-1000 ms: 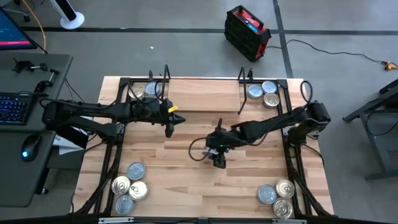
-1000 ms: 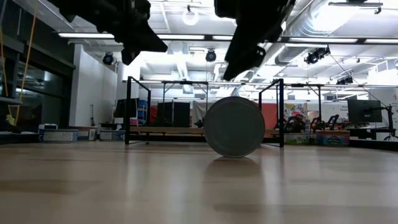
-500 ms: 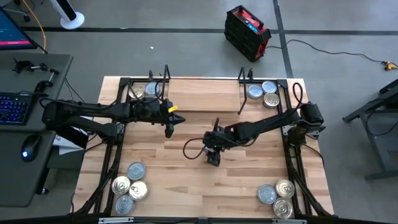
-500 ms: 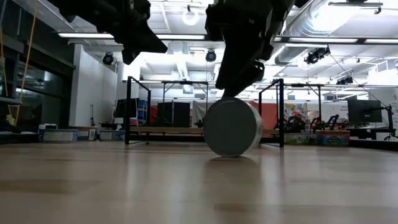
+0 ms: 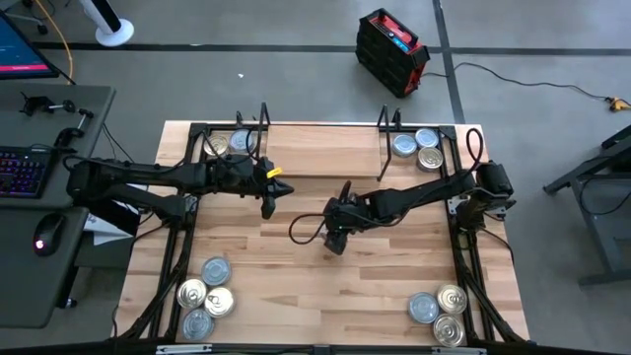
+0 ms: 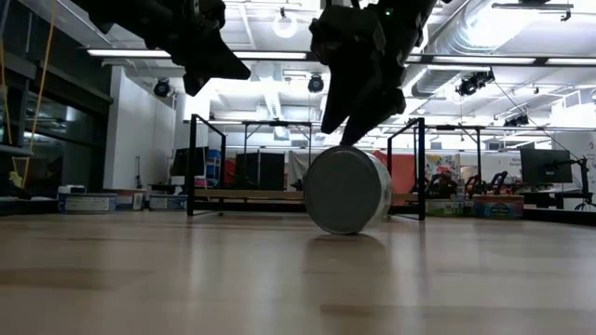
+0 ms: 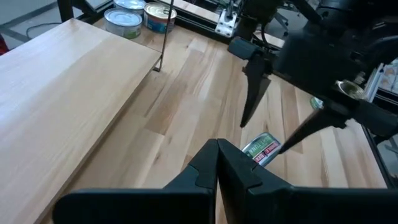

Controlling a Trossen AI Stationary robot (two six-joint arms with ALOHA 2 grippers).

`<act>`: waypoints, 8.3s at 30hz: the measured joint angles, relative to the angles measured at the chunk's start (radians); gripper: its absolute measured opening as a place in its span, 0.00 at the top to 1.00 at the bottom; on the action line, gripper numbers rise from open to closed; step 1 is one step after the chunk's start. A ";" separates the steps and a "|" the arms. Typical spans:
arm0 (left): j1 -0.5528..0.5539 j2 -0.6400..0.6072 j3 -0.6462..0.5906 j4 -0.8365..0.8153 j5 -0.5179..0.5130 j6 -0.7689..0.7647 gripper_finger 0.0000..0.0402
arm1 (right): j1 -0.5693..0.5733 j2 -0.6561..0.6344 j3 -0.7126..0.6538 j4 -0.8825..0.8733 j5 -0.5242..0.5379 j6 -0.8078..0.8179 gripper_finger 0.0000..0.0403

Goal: Stack canned seafood by type on shelf
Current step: Put the green tuna can on the shelf

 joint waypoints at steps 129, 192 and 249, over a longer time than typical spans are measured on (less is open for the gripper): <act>0.053 -0.158 0.027 0.034 0.130 0.000 1.00 | -0.309 -0.053 -0.504 0.695 0.591 1.581 0.29; 0.050 -0.167 0.027 0.138 0.230 -0.073 1.00 | -0.152 -0.428 -0.504 0.610 0.591 1.013 0.29; 0.005 -0.166 0.027 0.234 0.078 -0.237 1.00 | -0.391 0.177 0.300 -0.334 0.053 -0.198 1.00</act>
